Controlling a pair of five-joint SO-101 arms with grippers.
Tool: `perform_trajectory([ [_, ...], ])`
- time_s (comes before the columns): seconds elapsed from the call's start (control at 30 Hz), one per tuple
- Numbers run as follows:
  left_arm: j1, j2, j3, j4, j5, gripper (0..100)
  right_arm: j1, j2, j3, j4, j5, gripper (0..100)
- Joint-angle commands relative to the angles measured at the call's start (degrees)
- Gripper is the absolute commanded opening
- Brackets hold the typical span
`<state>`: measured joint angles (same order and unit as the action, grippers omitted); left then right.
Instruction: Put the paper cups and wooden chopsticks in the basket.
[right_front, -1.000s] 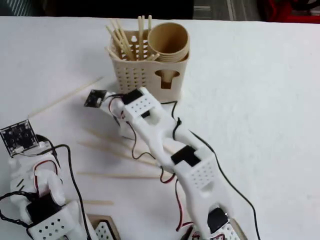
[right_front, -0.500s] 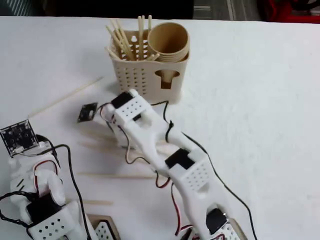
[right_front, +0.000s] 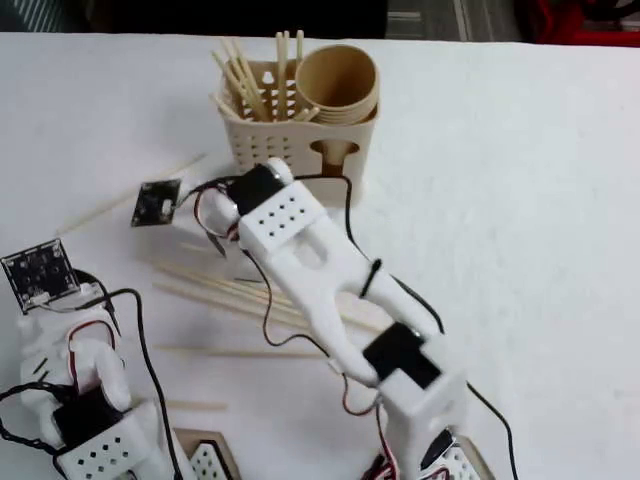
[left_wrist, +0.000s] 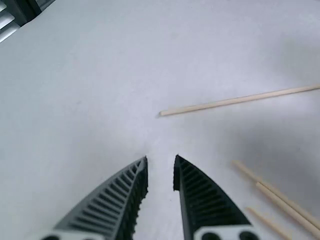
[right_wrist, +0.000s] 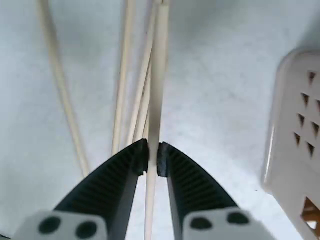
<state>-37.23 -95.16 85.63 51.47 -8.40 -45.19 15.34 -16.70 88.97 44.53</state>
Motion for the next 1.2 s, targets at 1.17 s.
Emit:
perform_trajectory([
  [1.17,-0.5,-0.6,-0.2,-1.6,-0.6,10,13.7,-2.8,-26.3,-41.8,-27.4,11.1],
])
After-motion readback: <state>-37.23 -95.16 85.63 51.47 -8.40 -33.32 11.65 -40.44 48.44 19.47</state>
